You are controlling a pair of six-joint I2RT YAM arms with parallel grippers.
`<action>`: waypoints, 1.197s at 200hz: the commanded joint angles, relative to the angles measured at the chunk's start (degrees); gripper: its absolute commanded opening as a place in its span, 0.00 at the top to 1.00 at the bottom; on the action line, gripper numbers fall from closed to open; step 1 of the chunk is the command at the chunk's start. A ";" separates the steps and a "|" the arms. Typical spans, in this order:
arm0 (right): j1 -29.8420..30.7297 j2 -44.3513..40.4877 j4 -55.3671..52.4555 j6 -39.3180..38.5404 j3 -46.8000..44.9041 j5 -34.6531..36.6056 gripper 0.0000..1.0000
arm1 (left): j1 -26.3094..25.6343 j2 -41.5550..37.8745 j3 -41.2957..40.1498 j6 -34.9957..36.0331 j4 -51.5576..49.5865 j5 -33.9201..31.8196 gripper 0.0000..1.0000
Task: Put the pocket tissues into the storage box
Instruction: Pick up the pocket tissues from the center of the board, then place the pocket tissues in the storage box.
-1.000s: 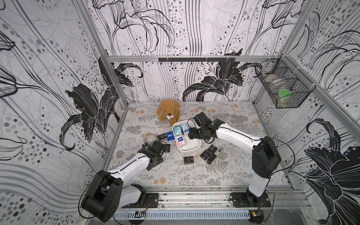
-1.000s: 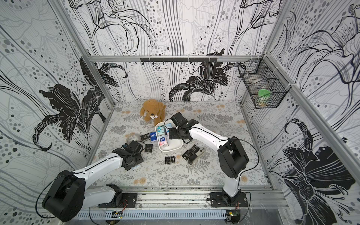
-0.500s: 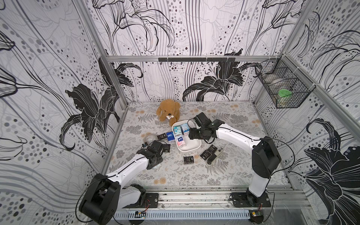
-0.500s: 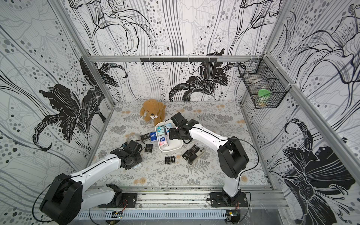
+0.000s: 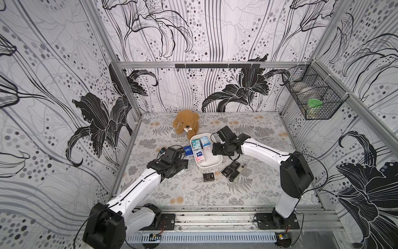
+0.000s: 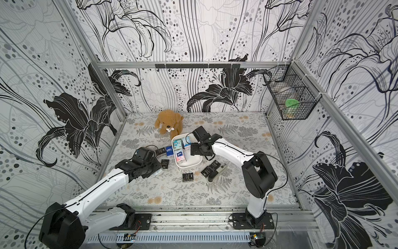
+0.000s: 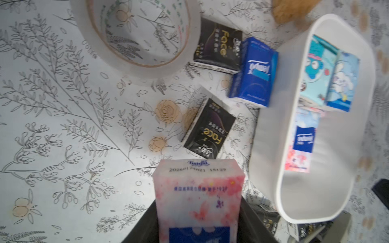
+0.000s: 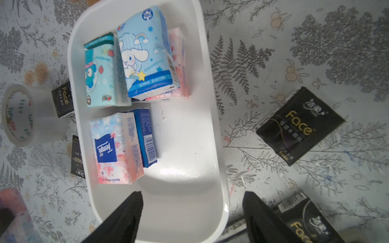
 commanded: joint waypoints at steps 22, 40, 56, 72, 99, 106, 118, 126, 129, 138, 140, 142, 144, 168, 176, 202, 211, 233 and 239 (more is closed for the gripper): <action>-1.43 -3.83 1.37 1.88 -2.80 1.41 0.19 | -4.53 0.69 4.71 -2.25 7.04 2.68 0.48; -2.01 -4.78 1.86 2.41 -3.98 1.33 0.19 | -6.36 3.33 7.20 -2.75 8.55 2.61 0.48; -2.41 -5.50 2.33 2.93 -5.06 1.42 0.19 | -8.00 5.93 9.28 -2.82 9.84 2.41 0.48; -2.65 -5.58 2.65 3.34 -5.92 1.50 0.19 | -9.47 8.56 11.00 -2.73 11.63 2.49 0.48; -3.08 -7.76 2.89 3.82 -6.98 2.01 0.19 | -11.51 14.26 14.76 -2.74 13.80 2.56 0.48; -3.20 -8.03 3.01 3.92 -7.22 2.06 0.19 | -12.13 16.13 16.12 -2.59 13.85 2.23 0.48; -3.36 -8.47 2.97 3.94 -7.59 2.18 0.19 | -13.13 19.25 18.55 -2.29 13.39 1.11 0.48; -3.55 -8.82 3.02 3.91 -7.85 2.20 0.19 | -13.82 21.57 20.66 -2.05 12.35 0.33 0.48; -3.63 -8.99 2.98 3.95 -7.88 2.21 0.19 | -14.01 22.43 21.45 -1.95 11.83 -0.02 0.48; -3.81 -9.26 2.94 3.93 -8.20 2.33 0.19 | -14.69 25.15 23.94 -1.46 10.25 -1.19 0.48; -3.89 -9.37 2.91 3.85 -8.32 2.37 0.19 | -14.82 25.76 24.54 -1.43 9.83 -1.43 0.47; -3.97 -9.44 2.89 3.83 -8.37 2.38 0.19 | -14.98 26.31 25.13 -1.29 9.40 -1.73 0.47; -3.97 -9.48 2.90 3.82 -8.45 2.38 0.19 | -15.18 26.71 25.56 -1.21 9.05 -2.01 0.47; -4.73 -10.65 3.00 3.89 -9.52 2.59 0.19 | -16.95 33.53 32.13 0.06 5.04 -4.14 0.45; -5.03 -10.96 3.02 3.82 -9.90 2.65 0.19 | -17.41 35.56 33.86 0.16 3.94 -4.95 0.45; -5.51 -11.82 3.19 3.67 -10.83 2.62 0.19 | -17.74 40.49 37.40 0.36 1.66 -6.96 0.45; -5.73 -11.87 3.05 3.57 -11.03 2.60 0.19 | -17.74 41.69 37.93 0.22 1.34 -7.86 0.45; -5.93 -12.20 2.89 3.15 -11.41 2.73 0.19 | -17.74 44.59 39.76 -0.09 -0.03 -9.88 0.45; -5.97 -12.30 2.90 3.13 -11.53 2.80 0.19 | -17.71 45.28 40.33 -0.07 -0.30 -10.34 0.46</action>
